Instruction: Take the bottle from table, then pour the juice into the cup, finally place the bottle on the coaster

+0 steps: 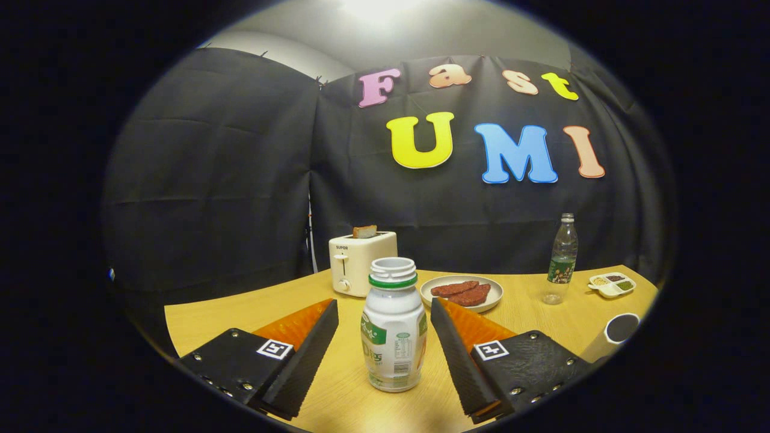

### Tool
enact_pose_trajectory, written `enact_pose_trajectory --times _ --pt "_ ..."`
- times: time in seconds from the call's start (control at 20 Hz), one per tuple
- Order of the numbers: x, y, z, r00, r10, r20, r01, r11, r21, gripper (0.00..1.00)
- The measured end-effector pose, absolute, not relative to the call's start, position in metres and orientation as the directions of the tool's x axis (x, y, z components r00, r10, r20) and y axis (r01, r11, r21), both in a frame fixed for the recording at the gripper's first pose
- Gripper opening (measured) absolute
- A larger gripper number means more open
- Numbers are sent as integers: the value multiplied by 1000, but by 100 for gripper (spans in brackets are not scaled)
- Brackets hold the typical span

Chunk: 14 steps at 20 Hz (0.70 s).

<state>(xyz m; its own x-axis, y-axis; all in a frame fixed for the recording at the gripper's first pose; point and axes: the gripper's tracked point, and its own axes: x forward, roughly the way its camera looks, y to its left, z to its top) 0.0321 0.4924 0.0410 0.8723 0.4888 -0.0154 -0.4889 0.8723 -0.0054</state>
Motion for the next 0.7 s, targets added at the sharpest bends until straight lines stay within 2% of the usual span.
enact_pose_trajectory --times 0.55,0.65,0.7 --pt "63 501 0 883 461 -91 -463 886 -6 91" --pt "62 499 1 888 452 -87 -455 891 -6 80" --pt "63 499 -1 889 449 -86 -452 892 -11 79"
